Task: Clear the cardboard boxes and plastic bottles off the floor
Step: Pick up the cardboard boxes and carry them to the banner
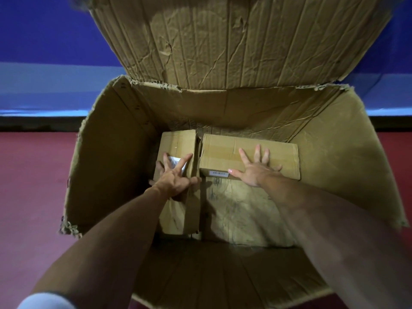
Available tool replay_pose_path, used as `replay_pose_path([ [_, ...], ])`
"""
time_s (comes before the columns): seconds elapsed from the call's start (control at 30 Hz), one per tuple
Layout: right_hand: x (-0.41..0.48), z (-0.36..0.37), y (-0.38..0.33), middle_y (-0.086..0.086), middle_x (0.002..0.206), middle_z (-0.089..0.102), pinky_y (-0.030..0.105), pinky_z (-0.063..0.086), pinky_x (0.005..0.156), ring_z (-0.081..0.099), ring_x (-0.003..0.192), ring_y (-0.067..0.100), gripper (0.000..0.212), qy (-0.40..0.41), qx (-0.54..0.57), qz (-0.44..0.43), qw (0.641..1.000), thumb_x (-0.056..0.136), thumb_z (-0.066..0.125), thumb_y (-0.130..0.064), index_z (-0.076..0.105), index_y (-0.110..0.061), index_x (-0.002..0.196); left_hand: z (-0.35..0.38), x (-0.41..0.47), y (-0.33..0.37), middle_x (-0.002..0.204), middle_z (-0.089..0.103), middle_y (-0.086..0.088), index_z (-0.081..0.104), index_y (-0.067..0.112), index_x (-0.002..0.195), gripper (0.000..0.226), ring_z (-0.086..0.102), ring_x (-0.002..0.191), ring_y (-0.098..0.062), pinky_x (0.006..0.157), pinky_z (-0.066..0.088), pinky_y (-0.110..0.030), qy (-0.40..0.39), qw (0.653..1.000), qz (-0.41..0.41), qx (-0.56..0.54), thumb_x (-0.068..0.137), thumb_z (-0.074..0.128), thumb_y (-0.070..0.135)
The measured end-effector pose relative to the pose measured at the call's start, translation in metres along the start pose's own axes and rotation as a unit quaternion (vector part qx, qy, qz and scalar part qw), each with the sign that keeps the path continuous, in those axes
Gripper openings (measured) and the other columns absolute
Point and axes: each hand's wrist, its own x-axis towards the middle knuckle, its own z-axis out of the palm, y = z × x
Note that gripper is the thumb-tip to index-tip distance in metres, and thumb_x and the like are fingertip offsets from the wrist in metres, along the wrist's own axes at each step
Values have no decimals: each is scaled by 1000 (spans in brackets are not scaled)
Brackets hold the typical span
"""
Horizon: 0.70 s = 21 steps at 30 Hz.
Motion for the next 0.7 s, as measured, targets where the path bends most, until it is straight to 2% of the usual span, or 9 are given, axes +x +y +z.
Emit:
replay_pose_path([
  [0.1,3,3,0,9,156,-41,77,2,110,-32,146,38,90,8,-3,-2,1000,89,31,-81,-19,-44,154,0,3,-2,159,-36,-4,10,66,146,95,-24,147,-42,115,8,-72,6,1000,-8,-23,77,75,60],
  [0.2,4,4,1,9,157,-40,77,3,110,-30,146,38,88,14,-11,-5,1000,89,31,-81,-19,-45,154,3,1,-4,156,-42,-4,1,59,151,114,-22,147,-45,116,10,-71,30,995,-73,-56,69,81,62],
  [0.27,3,5,1,9,157,-39,77,4,110,-30,146,39,88,14,-16,-7,1000,89,31,-80,-18,-45,153,10,0,-6,156,-41,-5,-4,57,152,118,-16,147,-48,117,14,-68,36,991,-104,-76,68,80,64],
  [0.43,4,9,0,10,157,-40,79,2,109,-32,145,41,90,18,-28,-1,999,89,31,-81,-20,-45,153,11,-3,-6,161,-30,-8,-6,58,150,108,0,146,-51,112,18,-69,58,994,-87,18,73,67,77],
  [0.53,6,7,-3,10,157,-39,79,3,109,-31,145,41,89,17,-24,-5,1000,89,31,-80,-19,-44,154,-1,-10,-11,162,-21,-10,-1,58,151,98,10,143,-50,111,25,-67,98,988,-92,74,79,64,73],
  [0.7,7,6,-7,10,158,-38,80,2,108,-31,145,41,89,20,-20,-11,1000,89,29,-81,-18,-43,154,-12,-17,-24,161,-19,-15,-3,54,152,100,11,143,-52,108,32,-66,109,980,-96,133,79,63,74],
])
